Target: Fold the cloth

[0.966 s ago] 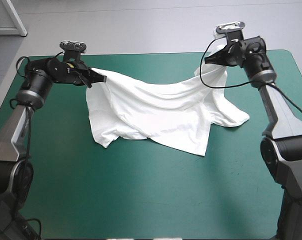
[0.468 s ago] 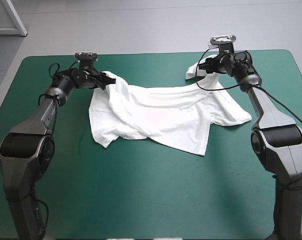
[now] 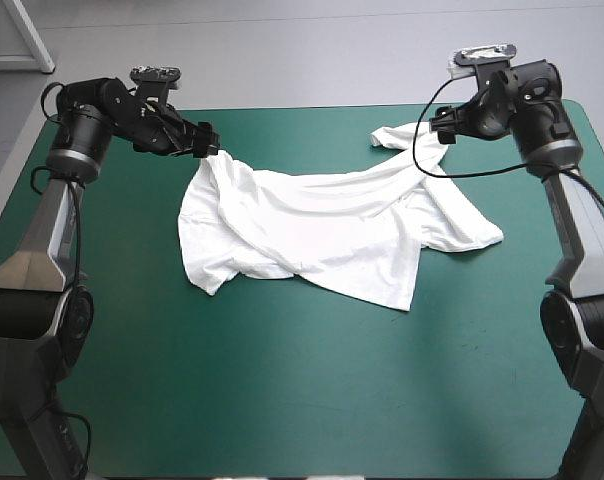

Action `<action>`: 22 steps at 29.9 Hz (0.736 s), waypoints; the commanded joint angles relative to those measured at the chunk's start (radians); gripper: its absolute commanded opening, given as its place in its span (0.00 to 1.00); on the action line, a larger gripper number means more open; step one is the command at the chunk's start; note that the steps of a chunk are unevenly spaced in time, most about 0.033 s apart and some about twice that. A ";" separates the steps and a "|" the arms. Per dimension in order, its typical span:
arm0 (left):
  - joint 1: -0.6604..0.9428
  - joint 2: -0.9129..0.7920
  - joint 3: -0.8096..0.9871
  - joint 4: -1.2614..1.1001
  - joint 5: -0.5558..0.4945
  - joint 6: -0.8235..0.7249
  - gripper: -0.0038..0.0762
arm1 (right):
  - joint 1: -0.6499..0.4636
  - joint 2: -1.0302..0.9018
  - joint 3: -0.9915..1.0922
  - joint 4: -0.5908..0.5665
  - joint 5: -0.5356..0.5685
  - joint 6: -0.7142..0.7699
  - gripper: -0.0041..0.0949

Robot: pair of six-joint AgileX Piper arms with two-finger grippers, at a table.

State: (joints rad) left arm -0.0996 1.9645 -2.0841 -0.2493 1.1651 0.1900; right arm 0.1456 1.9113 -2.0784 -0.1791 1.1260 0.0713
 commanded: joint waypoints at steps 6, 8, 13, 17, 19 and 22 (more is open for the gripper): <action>-0.013 -0.172 0.100 0.031 0.124 -0.075 0.79 | -0.010 -0.158 0.149 -0.005 0.093 -0.008 0.85; -0.013 -0.221 0.192 0.070 0.124 -0.085 0.78 | -0.012 -0.185 0.220 -0.035 0.093 -0.018 0.85; -0.013 -0.307 0.415 0.129 0.124 -0.116 0.78 | -0.038 -0.205 0.313 -0.002 0.093 -0.048 0.85; -0.013 -0.317 0.603 0.130 0.114 -0.140 0.78 | -0.078 -0.206 0.336 0.055 0.093 -0.054 0.85; -0.013 -0.303 0.652 0.130 0.083 -0.140 0.78 | -0.091 -0.206 0.336 0.056 0.093 -0.054 0.85; -0.013 -0.275 0.688 0.101 -0.003 -0.147 0.78 | -0.108 -0.206 0.336 0.060 0.093 -0.054 0.85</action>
State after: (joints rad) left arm -0.1079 1.7154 -1.3964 -0.1150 1.2270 0.0589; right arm 0.0581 1.7643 -1.7188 -0.1173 1.2442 0.0270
